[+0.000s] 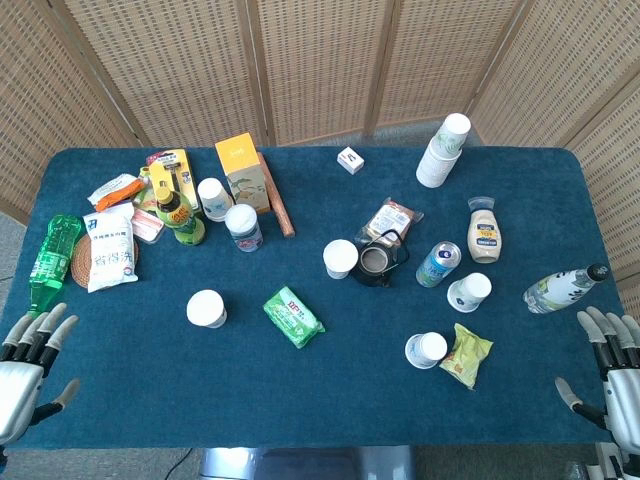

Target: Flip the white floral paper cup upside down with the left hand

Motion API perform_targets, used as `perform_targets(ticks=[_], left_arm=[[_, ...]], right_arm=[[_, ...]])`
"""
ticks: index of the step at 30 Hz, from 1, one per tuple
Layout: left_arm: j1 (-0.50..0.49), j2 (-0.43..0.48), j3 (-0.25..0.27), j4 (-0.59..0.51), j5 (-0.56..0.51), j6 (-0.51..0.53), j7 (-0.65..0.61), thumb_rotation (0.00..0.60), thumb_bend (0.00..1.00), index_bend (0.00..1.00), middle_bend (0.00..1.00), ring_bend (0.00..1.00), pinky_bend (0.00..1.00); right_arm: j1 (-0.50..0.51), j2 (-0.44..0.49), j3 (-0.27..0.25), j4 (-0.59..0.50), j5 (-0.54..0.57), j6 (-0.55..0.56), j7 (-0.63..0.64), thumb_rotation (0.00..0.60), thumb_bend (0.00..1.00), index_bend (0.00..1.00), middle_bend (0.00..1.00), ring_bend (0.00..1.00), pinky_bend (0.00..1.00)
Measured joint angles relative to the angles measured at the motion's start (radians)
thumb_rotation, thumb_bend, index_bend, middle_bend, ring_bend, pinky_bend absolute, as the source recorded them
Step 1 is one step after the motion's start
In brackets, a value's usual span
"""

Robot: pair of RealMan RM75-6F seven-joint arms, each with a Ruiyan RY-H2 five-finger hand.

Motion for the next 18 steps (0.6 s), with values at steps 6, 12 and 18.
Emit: perform_targets(ticks=[6,12,18], left_arm=[[-0.086,-0.019,-0.042,-0.038,-0.063,-0.135,0.020,0.600,0.35,0.00,0.00,0.00,0.00],[-0.175,-0.050,-0.097,-0.120,-0.180,-0.266,0.133,0.600,0.35,0.00,0.00,0.00,0.00],[-0.241,-0.098,-0.137,-0.193,-0.323,-0.347,0.269,0.600,0.35,0.00,0.00,0.00,0.00]], right_arm=[[-0.001,0.005,0.001,-0.002,-0.002,0.004,0.013,0.600,0.28,0.00,0.00,0.00,0.00],[0.000,0.009,-0.005,-0.015,-0.023,0.007,0.013,0.600,0.28,0.00,0.00,0.00,0.00],[0.000,0.012,-0.008,-0.012,-0.012,0.000,0.025,0.600,0.28,0.00,0.00,0.00,0.00]])
